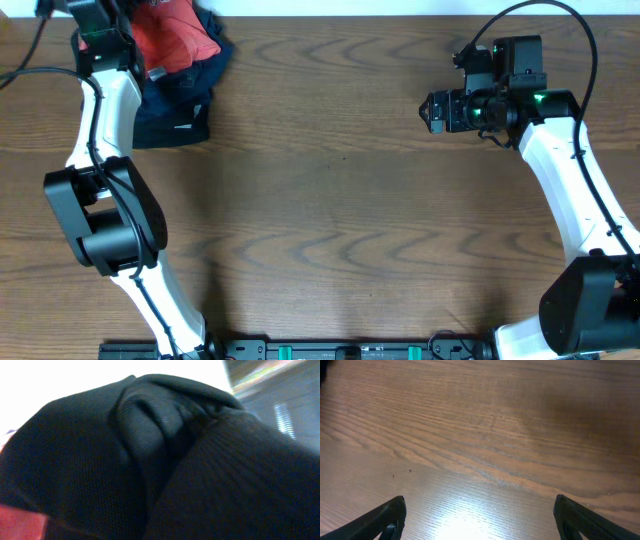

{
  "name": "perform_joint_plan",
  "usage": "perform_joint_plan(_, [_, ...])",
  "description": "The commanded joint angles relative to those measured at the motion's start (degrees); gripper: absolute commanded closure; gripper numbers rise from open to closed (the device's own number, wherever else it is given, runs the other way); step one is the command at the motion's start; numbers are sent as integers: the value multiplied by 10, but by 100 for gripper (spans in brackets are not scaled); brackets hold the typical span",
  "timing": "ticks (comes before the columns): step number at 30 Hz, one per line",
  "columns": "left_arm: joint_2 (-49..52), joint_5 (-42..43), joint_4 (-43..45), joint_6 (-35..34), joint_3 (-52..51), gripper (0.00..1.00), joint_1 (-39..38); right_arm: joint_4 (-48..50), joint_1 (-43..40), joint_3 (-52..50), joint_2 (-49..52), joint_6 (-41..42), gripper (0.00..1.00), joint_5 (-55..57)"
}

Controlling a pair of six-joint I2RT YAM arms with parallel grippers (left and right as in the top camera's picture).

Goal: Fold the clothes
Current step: 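Lower the black shirt onto the stack and open the left gripper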

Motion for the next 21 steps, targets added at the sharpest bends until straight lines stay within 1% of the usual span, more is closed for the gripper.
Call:
perform_joint_plan(1, [-9,25,-69,-4,9,94,3,3,-6,-4,3,-4,8,2])
perform_joint_plan(7, [-9,16,-293,15,9,94,10,3,-6,-4,3,-5,8,2])
perform_joint_plan(8, [-9,7,-329,15,9,88,13,3,-6,-4,3,-5,7,2])
perform_joint_plan(9, [-9,0,-360,15,9,57,16,3,-6,-4,3,-5,7,2])
perform_joint_plan(10, [-9,-4,-383,16,9,39,19,4,-6,-4,3,-5,7,2])
perform_joint_plan(12, [-9,-3,-414,16,9,25,27,5,-6,-4,3,-5,7,2])
perform_joint_plan(13, [-9,-2,-428,19,9,20,31,5,-6,-4,3,-5,7,2])
perform_joint_plan(14, [-10,0,-436,30,9,17,35,6,-6,-4,3,-5,7,2])
perform_joint_plan(20, [-40,91,-426,136,9,5,49,9,-6,-4,3,-5,7,2])
perform_joint_plan(21, [-48,103,-421,162,9,3,49,10,-5,-4,3,-5,7,1])
